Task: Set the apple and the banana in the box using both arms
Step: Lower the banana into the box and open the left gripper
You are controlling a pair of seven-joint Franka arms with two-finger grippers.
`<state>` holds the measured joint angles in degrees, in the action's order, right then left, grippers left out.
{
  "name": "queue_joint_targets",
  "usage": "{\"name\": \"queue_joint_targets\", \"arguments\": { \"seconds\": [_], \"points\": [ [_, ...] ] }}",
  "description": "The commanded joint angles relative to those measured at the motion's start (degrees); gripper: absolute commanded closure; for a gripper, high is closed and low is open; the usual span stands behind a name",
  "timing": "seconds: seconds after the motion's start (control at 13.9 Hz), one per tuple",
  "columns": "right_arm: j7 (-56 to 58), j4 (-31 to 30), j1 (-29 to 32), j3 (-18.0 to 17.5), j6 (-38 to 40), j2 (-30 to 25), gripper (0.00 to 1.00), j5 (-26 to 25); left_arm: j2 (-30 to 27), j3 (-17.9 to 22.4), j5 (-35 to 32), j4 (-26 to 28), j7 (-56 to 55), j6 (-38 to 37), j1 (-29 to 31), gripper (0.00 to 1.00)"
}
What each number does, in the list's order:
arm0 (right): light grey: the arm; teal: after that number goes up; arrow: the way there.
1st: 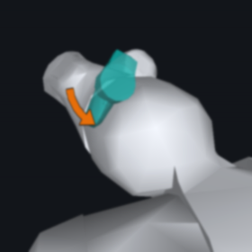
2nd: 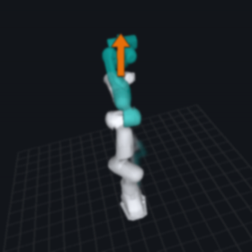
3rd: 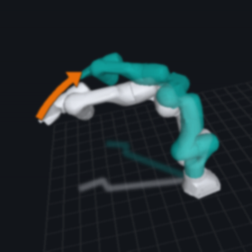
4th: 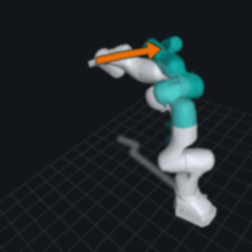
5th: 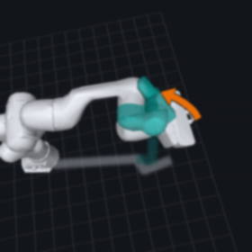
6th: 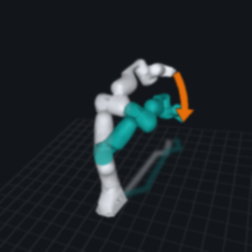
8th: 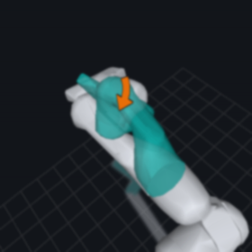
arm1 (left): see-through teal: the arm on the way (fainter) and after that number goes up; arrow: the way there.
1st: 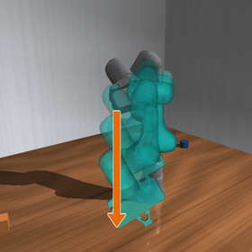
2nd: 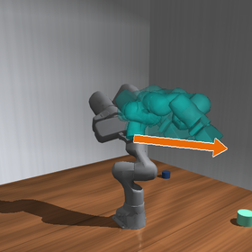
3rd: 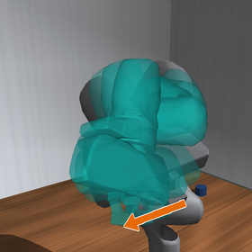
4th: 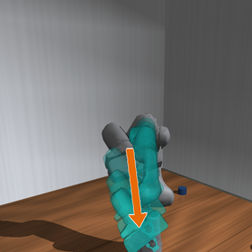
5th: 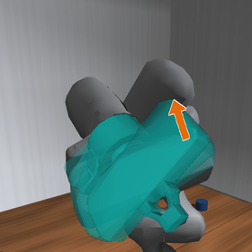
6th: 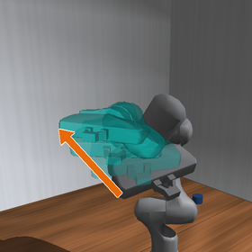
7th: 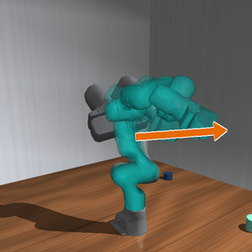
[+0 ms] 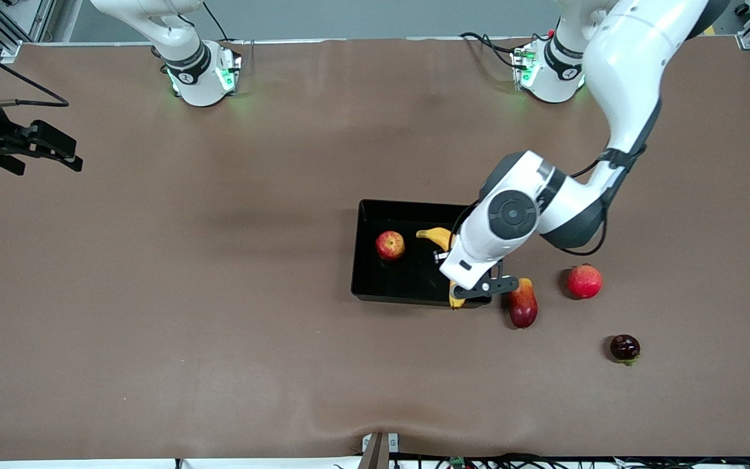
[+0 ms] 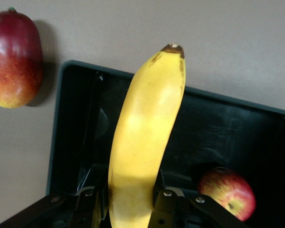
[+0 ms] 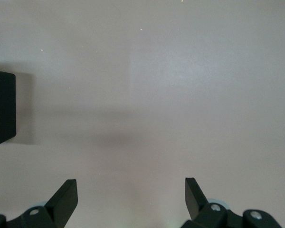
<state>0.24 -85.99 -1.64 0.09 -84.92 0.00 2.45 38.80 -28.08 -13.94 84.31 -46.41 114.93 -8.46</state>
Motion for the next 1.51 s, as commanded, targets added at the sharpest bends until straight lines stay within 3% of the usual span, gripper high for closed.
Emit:
{"name": "queue_joint_targets", "arguments": {
  "seconds": [0.0,0.43,0.65,1.43],
  "points": [
    [0.11,0.82,-0.11,0.17,0.63,-0.44,0.00,-0.16,1.28,1.19,-1.00,-1.09,-1.22,-0.41,-1.29,1.00],
    [0.11,0.38,-0.11,0.08,3.62,-0.44,0.00,-0.16,3.13,1.28,-3.11,1.63,-1.22,0.47,-1.29,1.00],
    [0.11,0.30,-0.11,0.08,3.88,-0.44,0.00,-0.16,4.35,1.28,-3.81,3.14,-1.31,4.33,-1.47,1.00],
    [-0.68,0.82,-0.55,-0.01,2.83,1.75,0.00,-2.62,5.32,1.28,-6.89,4.81,-4.03,4.16,-3.49,0.97]
  ]
}}
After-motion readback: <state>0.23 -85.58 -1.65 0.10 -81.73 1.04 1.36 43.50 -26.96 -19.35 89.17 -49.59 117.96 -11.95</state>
